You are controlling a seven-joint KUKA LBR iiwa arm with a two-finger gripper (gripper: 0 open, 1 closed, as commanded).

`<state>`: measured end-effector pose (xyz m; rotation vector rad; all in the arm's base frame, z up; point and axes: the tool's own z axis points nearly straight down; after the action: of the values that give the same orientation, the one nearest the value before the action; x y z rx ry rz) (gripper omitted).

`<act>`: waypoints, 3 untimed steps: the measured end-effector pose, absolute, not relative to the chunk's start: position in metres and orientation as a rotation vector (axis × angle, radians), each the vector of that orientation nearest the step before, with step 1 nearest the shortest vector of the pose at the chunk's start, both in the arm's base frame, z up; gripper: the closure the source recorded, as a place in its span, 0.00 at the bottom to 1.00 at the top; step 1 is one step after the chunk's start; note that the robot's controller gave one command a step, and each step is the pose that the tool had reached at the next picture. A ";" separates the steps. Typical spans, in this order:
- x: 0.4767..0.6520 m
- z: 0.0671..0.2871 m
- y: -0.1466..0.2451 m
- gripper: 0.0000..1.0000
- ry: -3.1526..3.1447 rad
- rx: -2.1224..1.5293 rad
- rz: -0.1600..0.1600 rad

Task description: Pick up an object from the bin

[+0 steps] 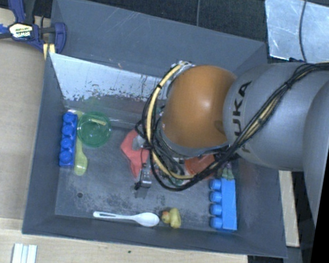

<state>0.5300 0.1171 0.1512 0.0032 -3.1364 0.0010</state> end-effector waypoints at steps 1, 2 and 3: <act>0.532 0.155 0.117 0.00 -3.144 0.000 -0.001; 0.547 0.144 0.073 0.00 -3.135 -0.250 -0.004; 0.578 0.121 0.068 0.00 -3.145 -0.154 -0.002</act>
Offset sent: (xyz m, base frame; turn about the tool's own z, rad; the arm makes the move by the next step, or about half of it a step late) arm 0.0222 -0.0650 -0.0124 0.2336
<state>0.5782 0.0679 0.1214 -0.1544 -3.1449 -0.0016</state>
